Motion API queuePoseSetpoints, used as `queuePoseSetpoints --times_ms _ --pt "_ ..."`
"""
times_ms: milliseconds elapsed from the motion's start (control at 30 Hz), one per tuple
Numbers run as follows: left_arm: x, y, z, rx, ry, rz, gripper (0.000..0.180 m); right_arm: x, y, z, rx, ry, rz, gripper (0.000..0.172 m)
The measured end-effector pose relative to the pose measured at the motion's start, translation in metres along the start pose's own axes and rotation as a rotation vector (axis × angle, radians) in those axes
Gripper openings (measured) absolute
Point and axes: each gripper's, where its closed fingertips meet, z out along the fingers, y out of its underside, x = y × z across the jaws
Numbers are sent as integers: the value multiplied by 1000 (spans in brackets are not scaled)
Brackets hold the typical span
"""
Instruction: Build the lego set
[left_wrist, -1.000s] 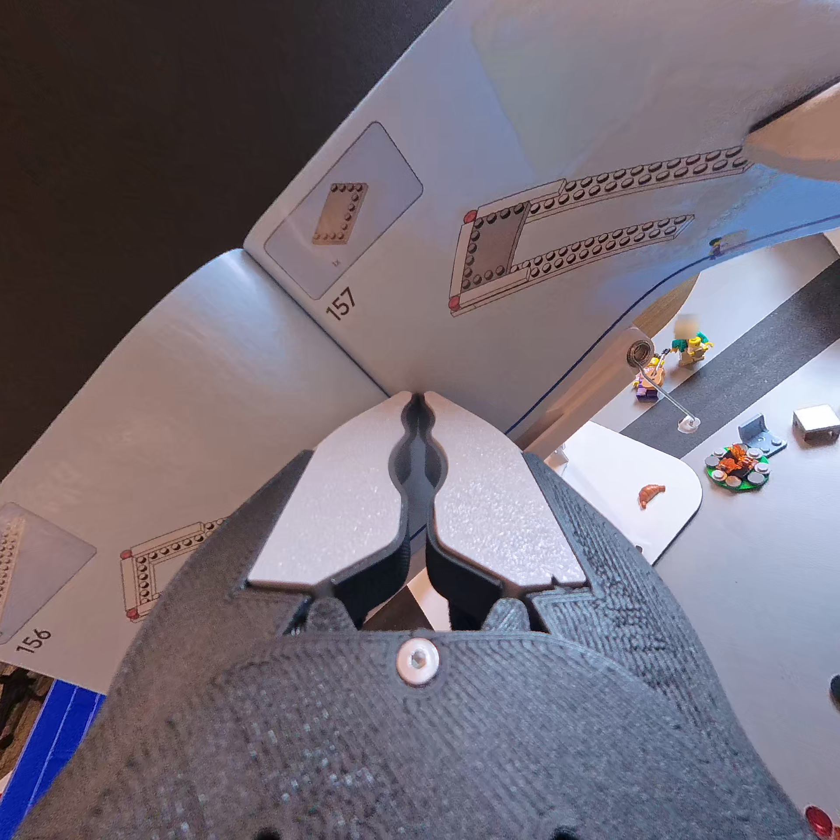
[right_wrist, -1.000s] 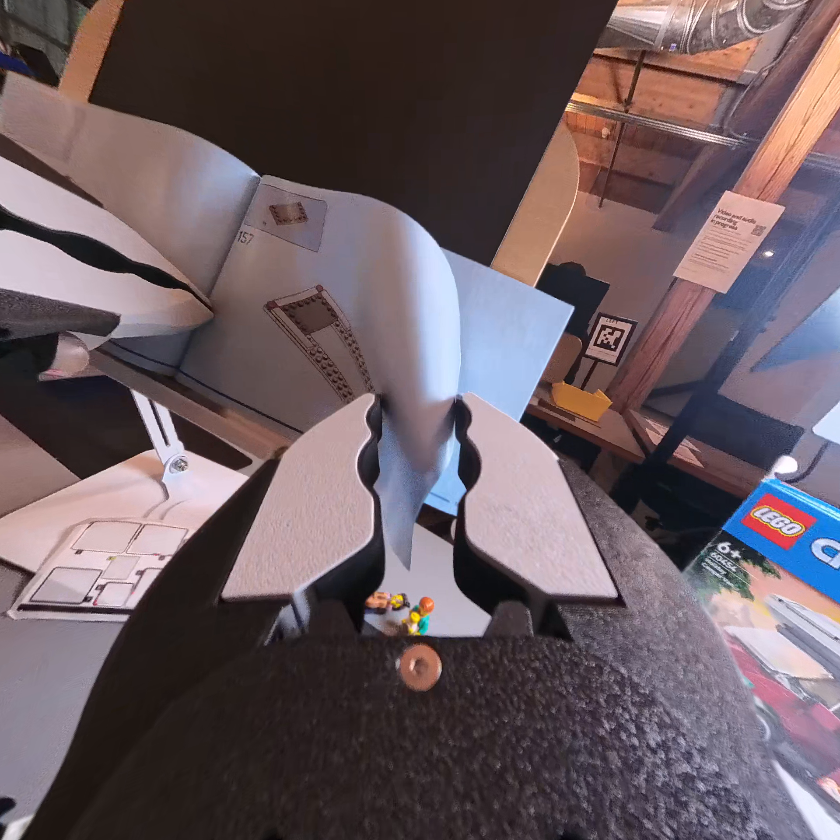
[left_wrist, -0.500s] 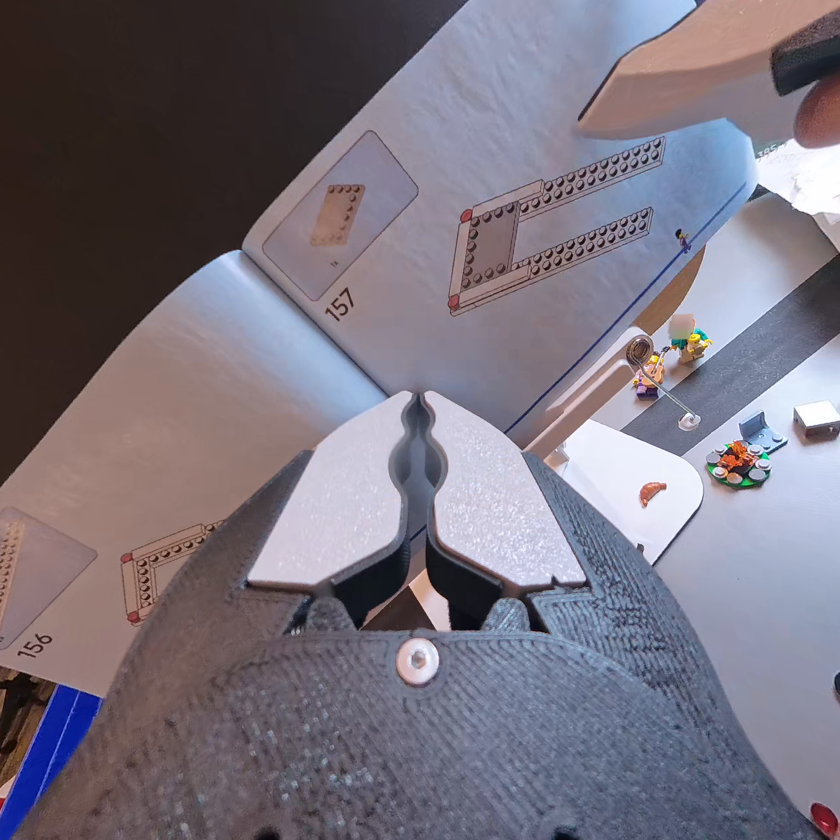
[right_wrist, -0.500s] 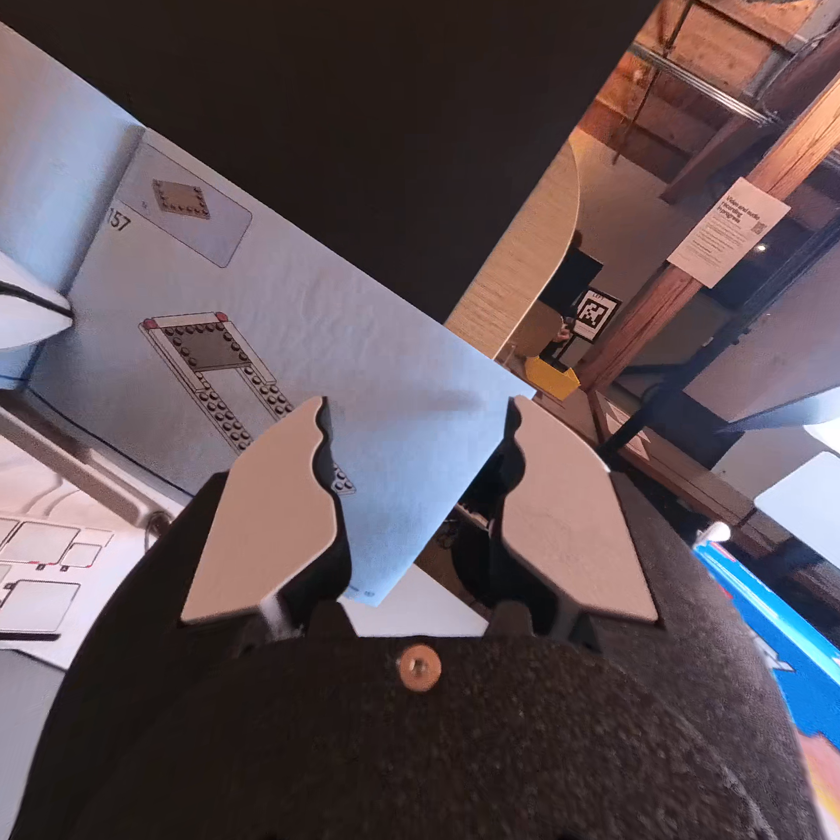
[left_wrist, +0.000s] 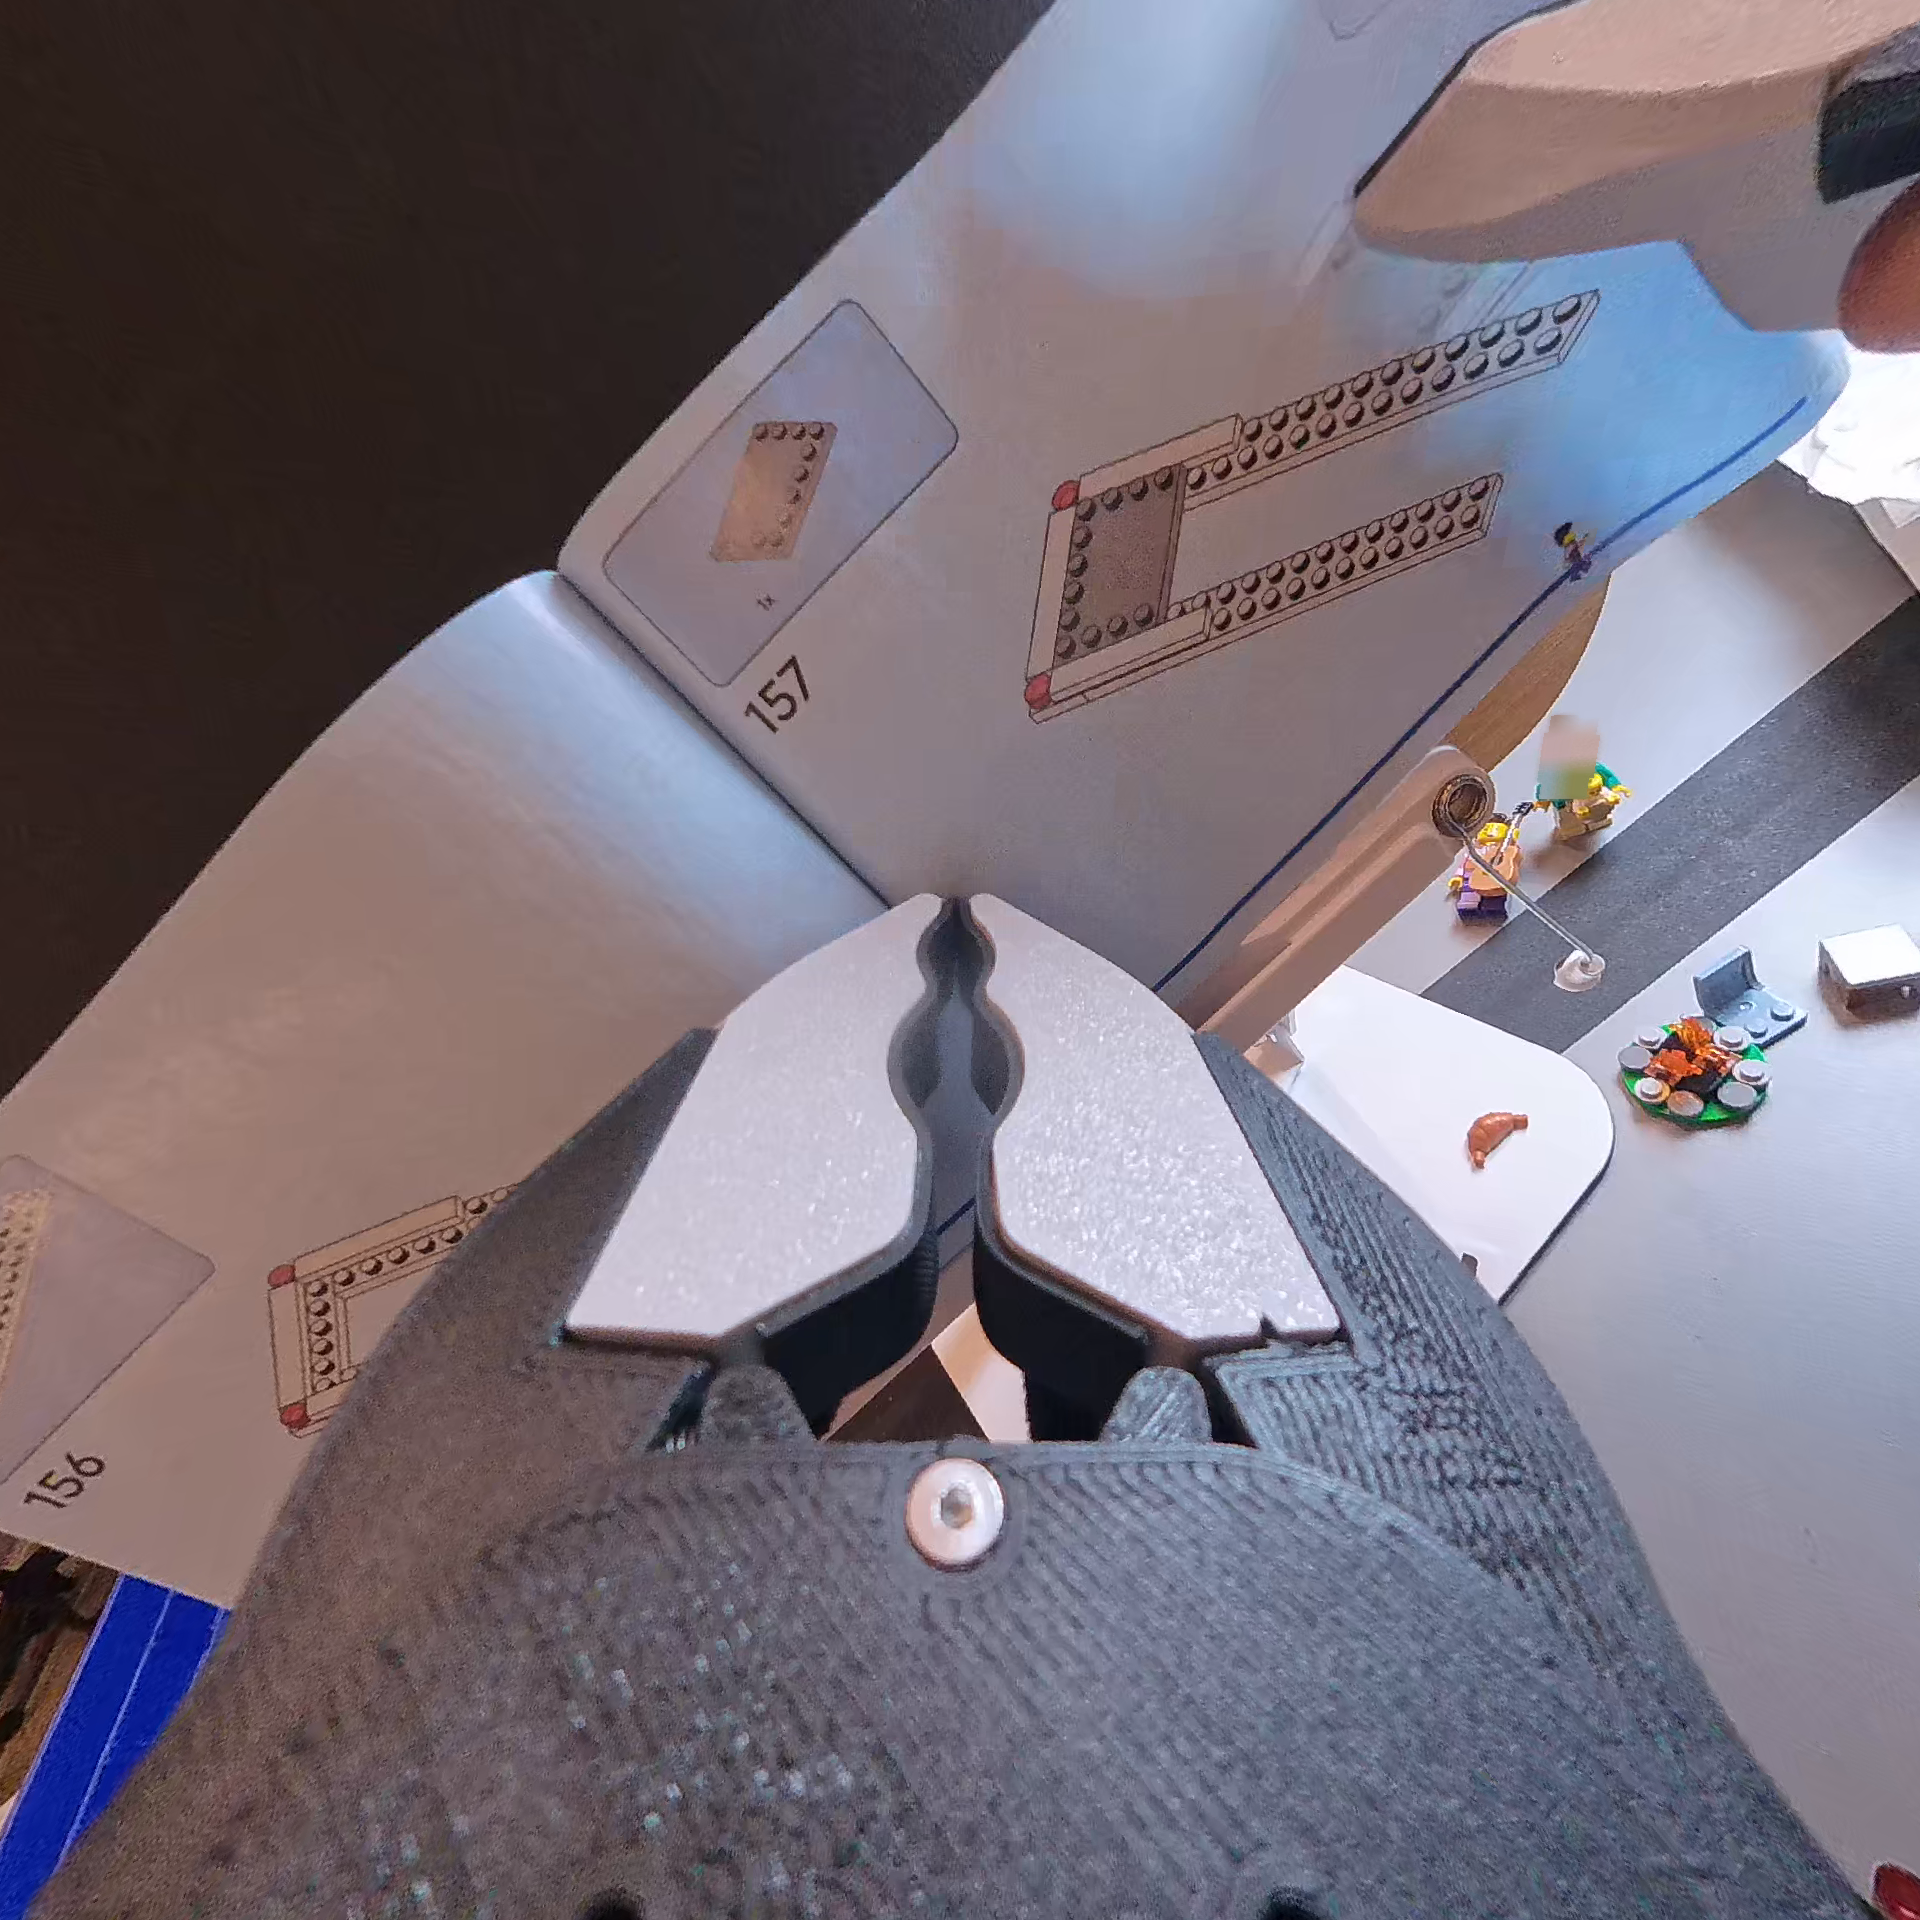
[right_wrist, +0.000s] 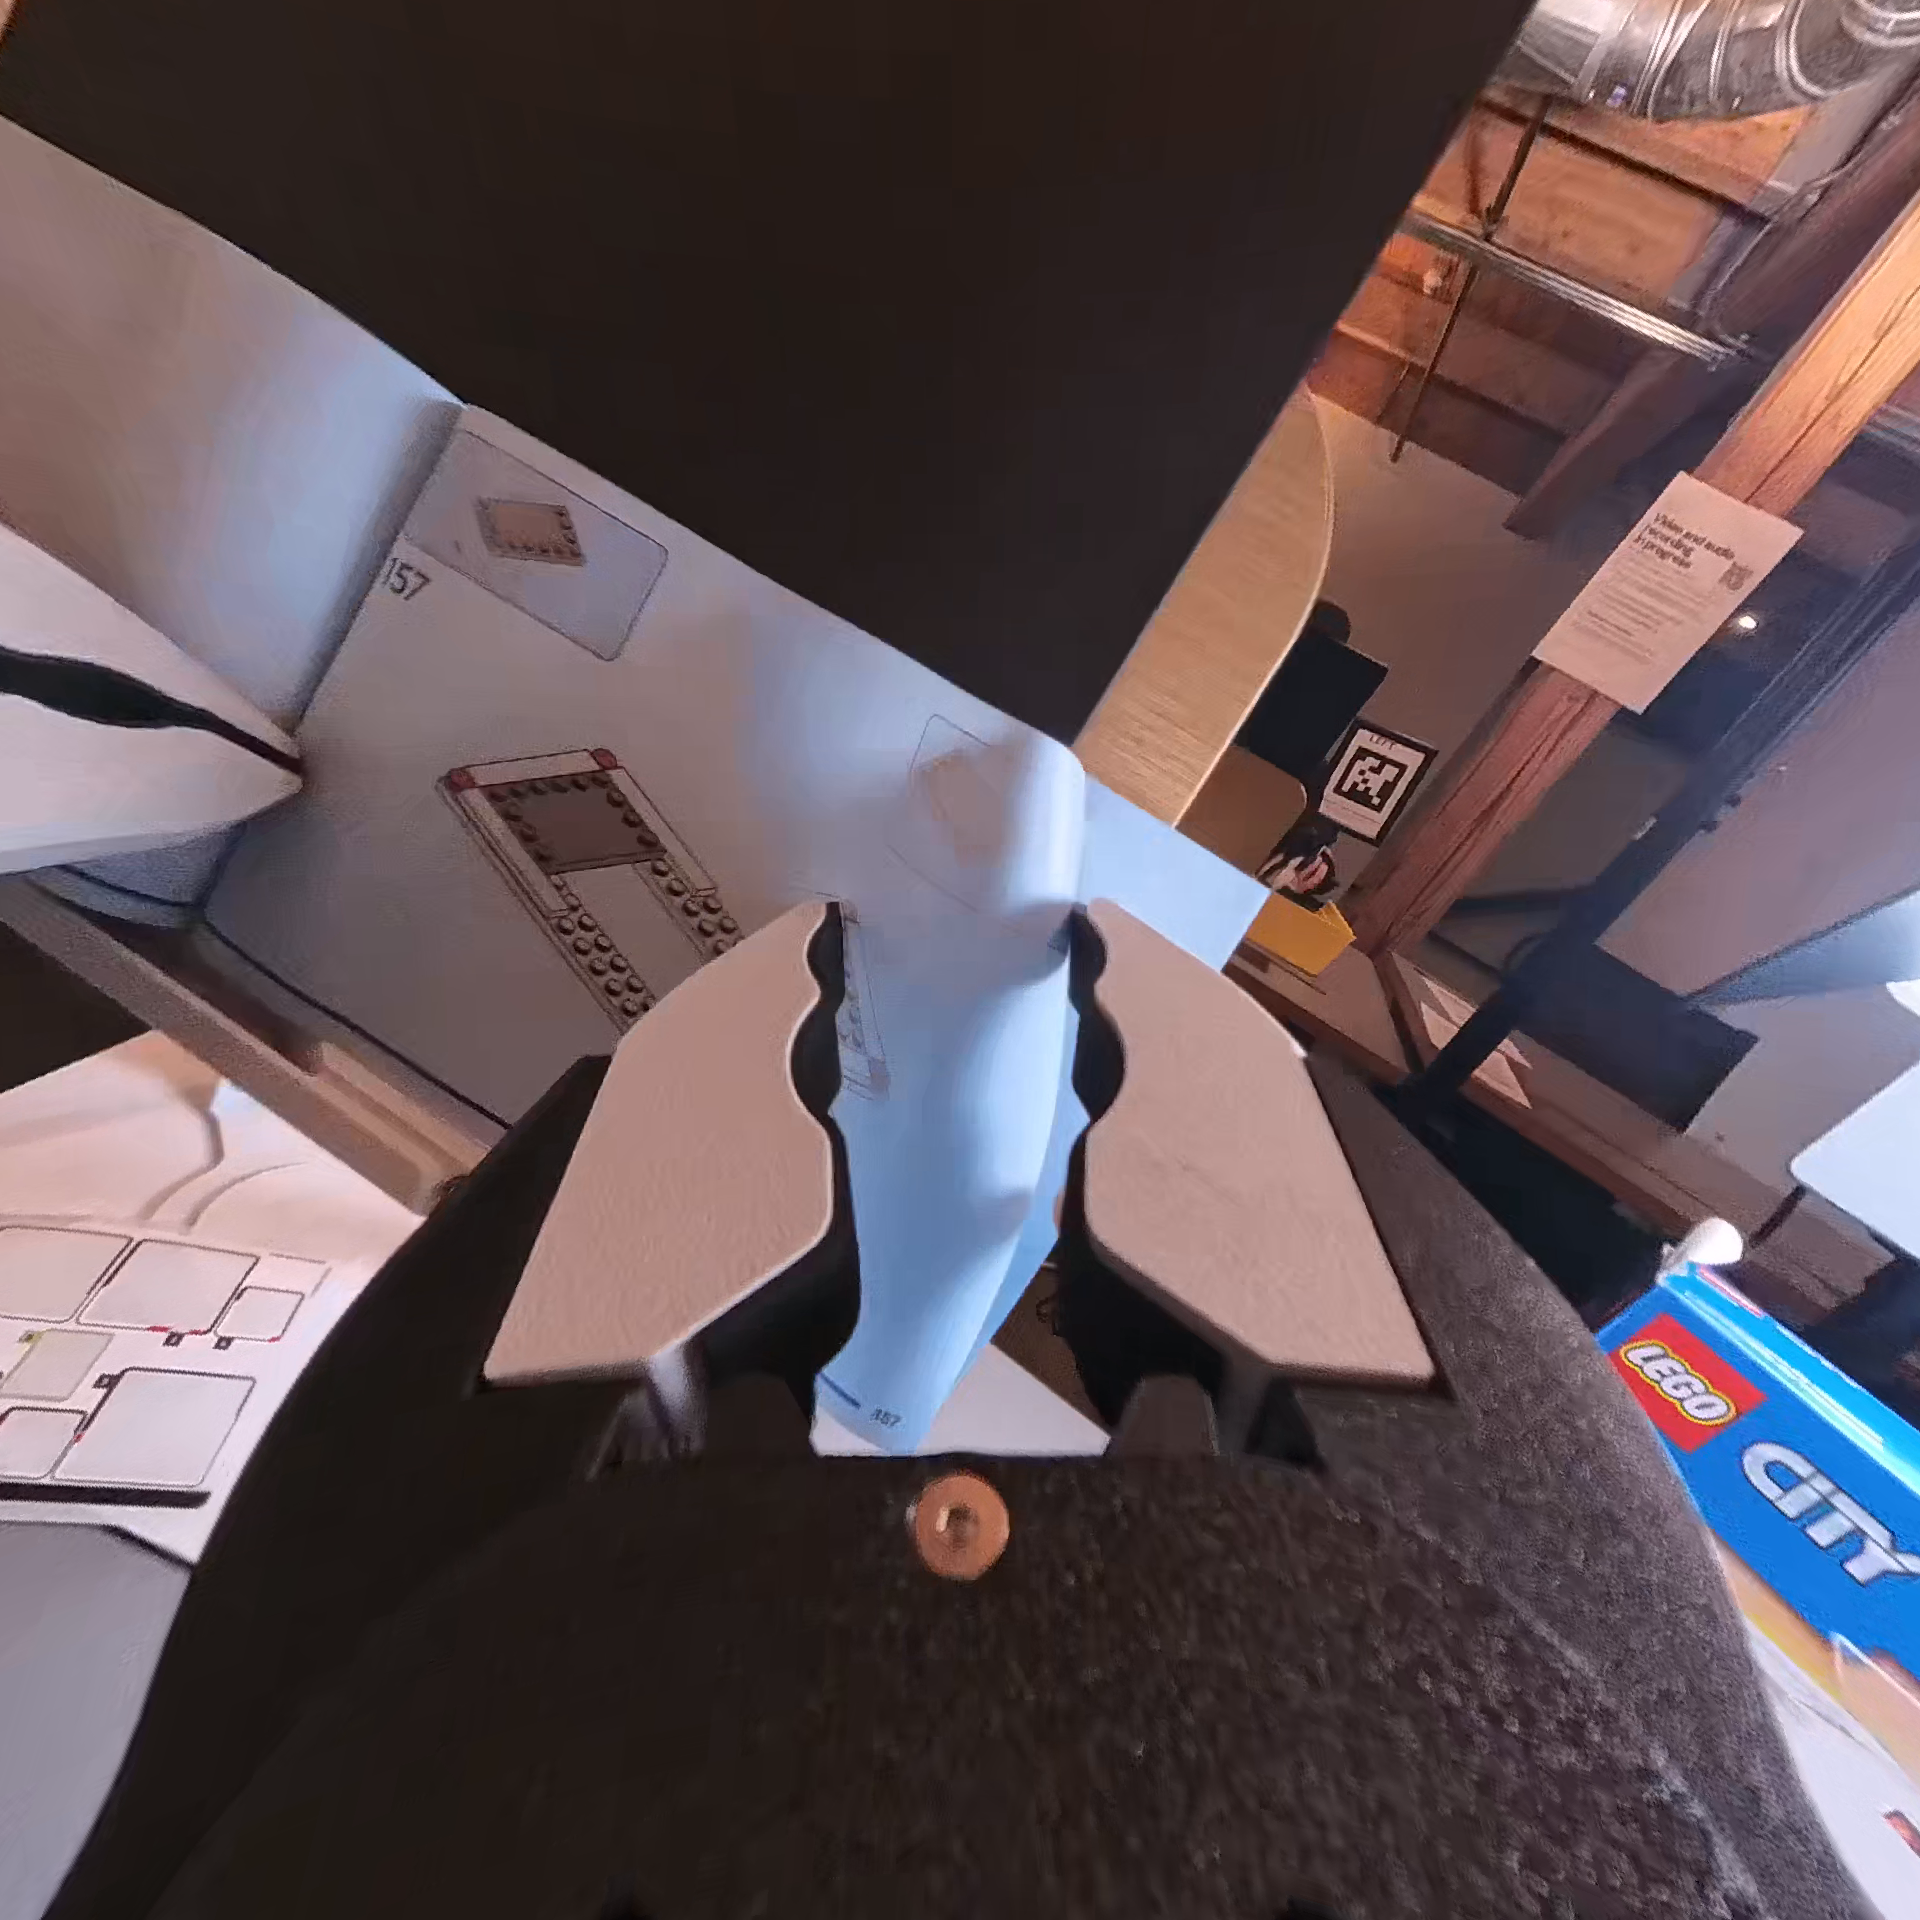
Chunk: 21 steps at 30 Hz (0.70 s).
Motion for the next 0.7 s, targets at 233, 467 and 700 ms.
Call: queuePoseSetpoints --times_ms 233,467,700 --pt "0 0 0 5 5 -3 0 -21 -4 -3 36 -74 -71 37" --pt "0 0 -1 8 15 -8 0 -46 33 -20 -36 -162 16 45" --pt "0 0 -1 8 22 -10 0 -73 19 -51 45 -507 259 39"
